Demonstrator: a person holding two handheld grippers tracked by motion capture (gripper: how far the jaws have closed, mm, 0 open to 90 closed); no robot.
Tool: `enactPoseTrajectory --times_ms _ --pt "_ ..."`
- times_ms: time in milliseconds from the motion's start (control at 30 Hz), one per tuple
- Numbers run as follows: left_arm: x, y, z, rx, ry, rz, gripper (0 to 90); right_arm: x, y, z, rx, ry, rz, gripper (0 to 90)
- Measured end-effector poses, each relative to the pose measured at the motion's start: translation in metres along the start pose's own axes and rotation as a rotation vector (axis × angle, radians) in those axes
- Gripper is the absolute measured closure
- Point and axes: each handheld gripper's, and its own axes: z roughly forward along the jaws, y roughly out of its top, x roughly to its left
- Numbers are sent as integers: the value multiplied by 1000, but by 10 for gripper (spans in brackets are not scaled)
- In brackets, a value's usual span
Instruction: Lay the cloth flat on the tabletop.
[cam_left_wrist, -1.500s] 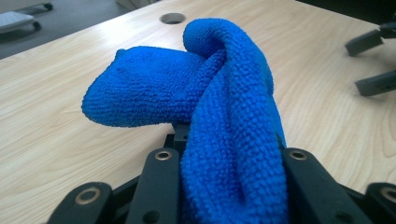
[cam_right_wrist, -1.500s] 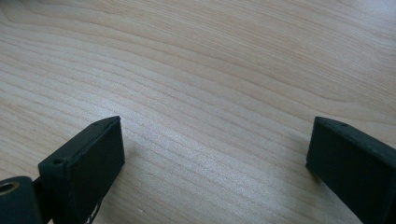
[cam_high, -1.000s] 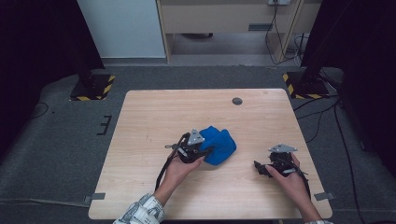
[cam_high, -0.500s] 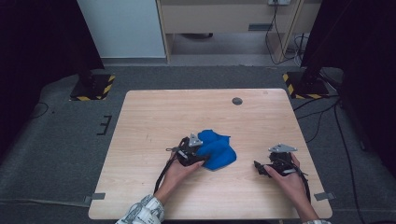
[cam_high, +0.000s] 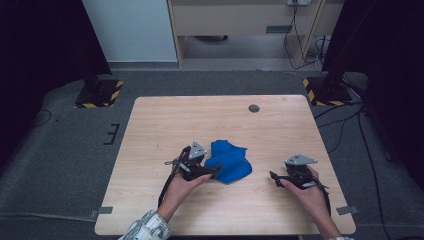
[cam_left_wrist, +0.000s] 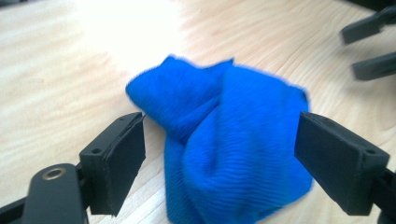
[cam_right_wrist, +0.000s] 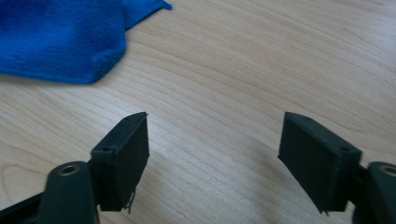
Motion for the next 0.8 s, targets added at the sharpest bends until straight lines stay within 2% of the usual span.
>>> enactPoseTrajectory --times_ms 133,167,267,333,433,500,567,633,800 --pt "-10 3 -3 -5 19 60 352 5 3 -1 -18 34 -29 418" --pt "-12 2 -2 5 14 75 415 7 5 -1 -20 37 -37 447" --pt "-15 1 5 35 6 90 526 13 8 1 -24 55 -67 515" --pt "-16 0 9 49 12 96 569 16 9 1 -29 62 -81 538" --pt "-16 -2 14 64 35 127 644 18 10 2 -32 65 -88 550" --pt "-14 -4 18 85 65 159 742 18 10 2 -30 67 -90 551" --pt "-9 -5 19 95 48 144 814 18 10 1 -28 68 -84 549" --pt "-8 -5 17 91 35 146 861 18 9 1 -29 68 -89 547" --pt "-15 9 -5 5 -24 138 867 17 9 1 -28 70 -81 541"
